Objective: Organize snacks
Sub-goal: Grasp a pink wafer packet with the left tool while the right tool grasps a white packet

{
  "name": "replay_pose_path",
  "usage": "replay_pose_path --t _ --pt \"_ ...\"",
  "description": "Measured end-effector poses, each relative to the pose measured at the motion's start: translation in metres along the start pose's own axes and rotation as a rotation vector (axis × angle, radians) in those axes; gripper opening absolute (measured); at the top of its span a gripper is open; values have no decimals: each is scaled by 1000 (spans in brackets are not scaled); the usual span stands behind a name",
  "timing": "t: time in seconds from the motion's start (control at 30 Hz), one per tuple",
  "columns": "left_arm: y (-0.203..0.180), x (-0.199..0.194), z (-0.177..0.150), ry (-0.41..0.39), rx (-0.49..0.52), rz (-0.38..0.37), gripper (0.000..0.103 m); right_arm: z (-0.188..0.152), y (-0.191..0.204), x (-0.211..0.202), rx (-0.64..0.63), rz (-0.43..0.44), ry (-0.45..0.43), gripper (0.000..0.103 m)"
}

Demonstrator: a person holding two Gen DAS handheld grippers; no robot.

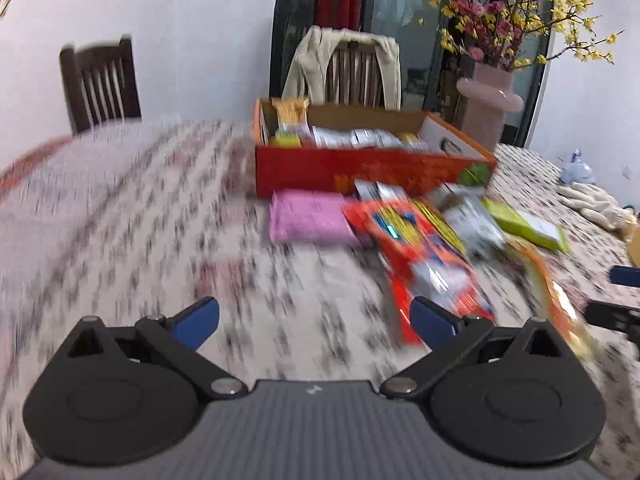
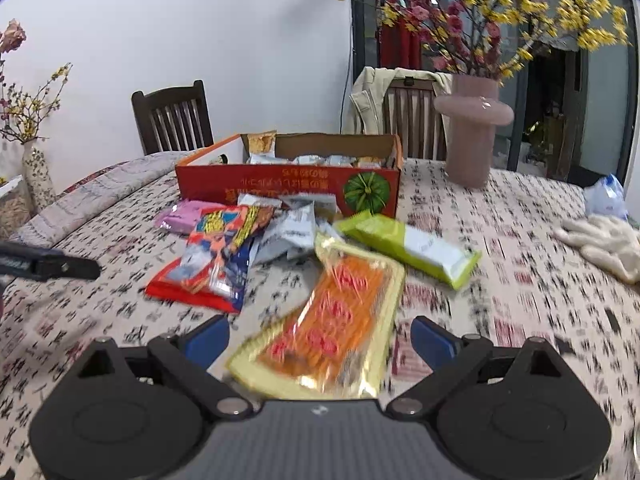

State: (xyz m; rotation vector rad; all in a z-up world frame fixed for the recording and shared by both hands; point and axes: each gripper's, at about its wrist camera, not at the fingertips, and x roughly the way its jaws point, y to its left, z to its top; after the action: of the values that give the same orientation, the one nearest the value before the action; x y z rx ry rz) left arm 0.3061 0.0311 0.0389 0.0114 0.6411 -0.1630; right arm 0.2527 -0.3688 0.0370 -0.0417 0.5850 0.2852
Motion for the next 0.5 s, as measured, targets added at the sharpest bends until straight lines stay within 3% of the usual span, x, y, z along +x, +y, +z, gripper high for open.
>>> replay_pose_path --t 0.07,0.2,0.4,0.5 --pt "6 31 15 6 29 54 103 10 2 9 -15 0 -6 97" --pt "13 85 43 27 42 84 103 25 9 26 -41 10 -12 97" --pt "4 126 74 26 37 17 103 46 12 45 -88 7 -24 97" --pt "-2 145 77 68 55 12 103 60 9 58 -96 10 -33 96"
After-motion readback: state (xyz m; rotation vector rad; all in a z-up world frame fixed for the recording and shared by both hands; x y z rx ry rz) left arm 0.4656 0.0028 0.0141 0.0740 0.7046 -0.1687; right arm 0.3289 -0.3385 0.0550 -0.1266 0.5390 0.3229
